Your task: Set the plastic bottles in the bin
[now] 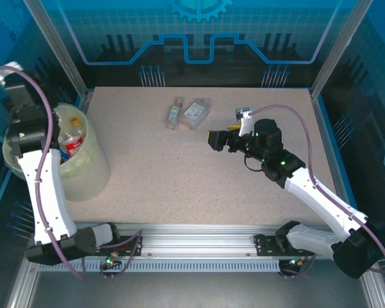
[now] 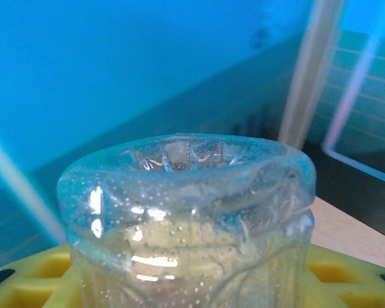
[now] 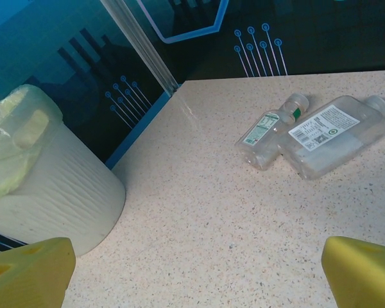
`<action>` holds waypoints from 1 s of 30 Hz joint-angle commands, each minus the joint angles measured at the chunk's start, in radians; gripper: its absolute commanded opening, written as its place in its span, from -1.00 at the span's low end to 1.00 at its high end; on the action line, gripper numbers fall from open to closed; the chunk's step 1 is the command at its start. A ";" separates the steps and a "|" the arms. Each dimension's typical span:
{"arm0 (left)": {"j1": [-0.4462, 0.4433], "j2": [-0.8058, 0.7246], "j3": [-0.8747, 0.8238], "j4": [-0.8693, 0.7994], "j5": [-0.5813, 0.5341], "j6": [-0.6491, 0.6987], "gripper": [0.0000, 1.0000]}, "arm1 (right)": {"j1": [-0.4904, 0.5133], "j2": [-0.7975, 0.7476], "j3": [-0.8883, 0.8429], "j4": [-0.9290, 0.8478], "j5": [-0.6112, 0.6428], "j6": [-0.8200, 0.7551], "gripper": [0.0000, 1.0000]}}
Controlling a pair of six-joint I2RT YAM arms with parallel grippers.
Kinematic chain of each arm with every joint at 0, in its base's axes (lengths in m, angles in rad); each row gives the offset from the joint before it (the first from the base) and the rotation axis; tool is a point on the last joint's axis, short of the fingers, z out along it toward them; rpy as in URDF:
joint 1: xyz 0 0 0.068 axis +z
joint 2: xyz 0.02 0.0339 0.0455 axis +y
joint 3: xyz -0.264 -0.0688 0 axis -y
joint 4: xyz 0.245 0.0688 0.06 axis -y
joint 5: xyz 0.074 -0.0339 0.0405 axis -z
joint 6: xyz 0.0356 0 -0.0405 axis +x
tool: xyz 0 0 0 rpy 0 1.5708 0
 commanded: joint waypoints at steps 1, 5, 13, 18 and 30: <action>0.122 -0.013 -0.027 0.012 -0.039 -0.020 -0.07 | 0.009 0.005 0.033 0.012 -0.002 -0.026 1.00; 0.252 0.006 -0.103 0.033 0.018 -0.075 -0.05 | 0.009 0.029 0.064 -0.004 -0.015 -0.045 1.00; 0.288 0.110 -0.131 0.099 0.166 -0.124 0.09 | 0.011 0.049 0.100 -0.029 -0.036 -0.049 1.00; 0.284 0.144 -0.090 0.061 0.319 -0.142 0.64 | 0.012 0.044 0.098 -0.028 -0.022 -0.038 1.00; 0.073 0.125 0.055 -0.102 0.348 -0.185 0.98 | 0.014 0.027 0.094 -0.047 -0.005 -0.036 1.00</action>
